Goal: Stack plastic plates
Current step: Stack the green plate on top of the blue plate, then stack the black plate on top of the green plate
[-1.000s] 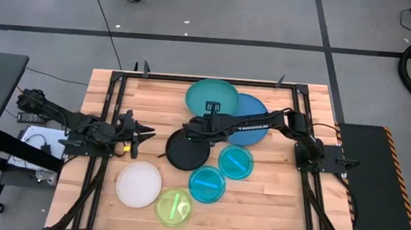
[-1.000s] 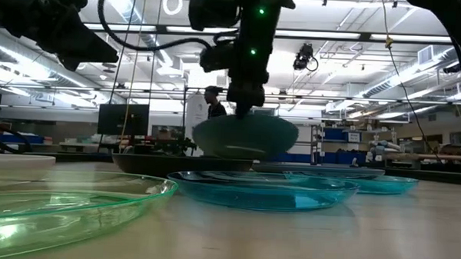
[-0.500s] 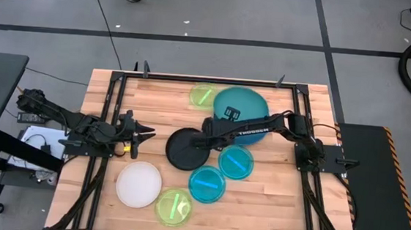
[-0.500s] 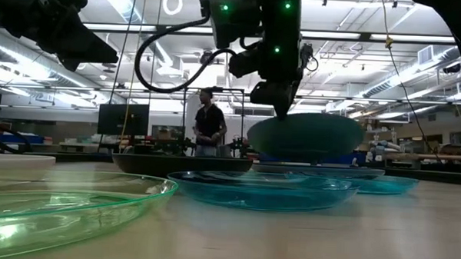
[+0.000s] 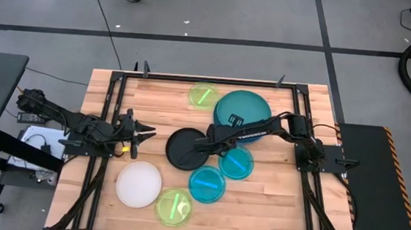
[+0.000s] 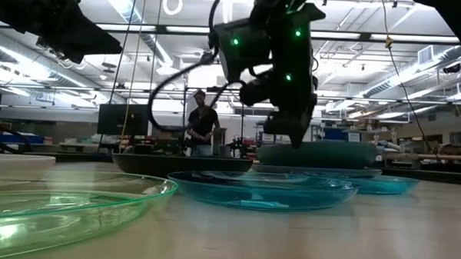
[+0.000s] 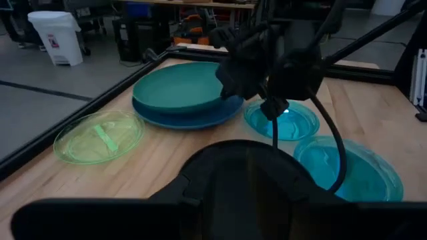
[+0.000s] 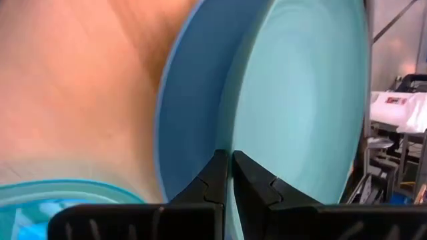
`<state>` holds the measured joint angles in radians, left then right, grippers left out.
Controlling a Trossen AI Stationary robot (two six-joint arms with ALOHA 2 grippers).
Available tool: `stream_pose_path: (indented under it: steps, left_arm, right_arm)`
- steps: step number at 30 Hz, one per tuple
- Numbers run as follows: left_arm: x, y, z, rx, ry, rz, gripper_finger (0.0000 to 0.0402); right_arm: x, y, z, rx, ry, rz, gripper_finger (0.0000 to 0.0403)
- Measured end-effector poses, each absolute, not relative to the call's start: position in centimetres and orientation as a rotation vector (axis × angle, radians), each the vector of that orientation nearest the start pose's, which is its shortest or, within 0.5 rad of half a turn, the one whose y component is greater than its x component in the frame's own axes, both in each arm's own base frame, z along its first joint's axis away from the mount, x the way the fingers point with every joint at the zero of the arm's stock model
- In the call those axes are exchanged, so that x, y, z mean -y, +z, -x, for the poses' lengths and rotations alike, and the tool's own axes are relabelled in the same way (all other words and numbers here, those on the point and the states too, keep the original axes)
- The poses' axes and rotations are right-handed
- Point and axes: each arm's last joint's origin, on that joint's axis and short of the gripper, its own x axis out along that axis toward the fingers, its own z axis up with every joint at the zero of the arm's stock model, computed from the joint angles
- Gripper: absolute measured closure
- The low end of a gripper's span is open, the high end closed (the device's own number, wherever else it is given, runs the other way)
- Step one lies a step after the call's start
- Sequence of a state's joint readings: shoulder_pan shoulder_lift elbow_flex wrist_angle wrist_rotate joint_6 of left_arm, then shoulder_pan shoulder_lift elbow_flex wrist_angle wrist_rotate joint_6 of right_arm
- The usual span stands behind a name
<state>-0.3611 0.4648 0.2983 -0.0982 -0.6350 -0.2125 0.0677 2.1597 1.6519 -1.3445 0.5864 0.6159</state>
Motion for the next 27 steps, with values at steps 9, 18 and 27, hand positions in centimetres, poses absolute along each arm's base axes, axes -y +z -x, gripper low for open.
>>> stream_pose_path:
  steps: [9, 18, 27]
  left_arm:
    - [2.8, 21.7, -12.2, -0.201, 0.295, 0.085, 0.0311]
    - [2.8, 21.7, -12.2, -0.2, 0.297, 0.1, 0.0311]
    - [2.7, 21.2, -12.0, -0.236, 0.307, 0.122, 0.0311]
  right_arm:
    - [-1.1, 16.5, -38.7, -1.554, -0.791, 0.144, 0.0316]
    - [-2.0, 18.8, -40.1, -1.476, -0.736, 0.163, 0.0257]
    - [-4.9, 19.6, -42.1, -1.391, -0.393, 0.422, 0.026]
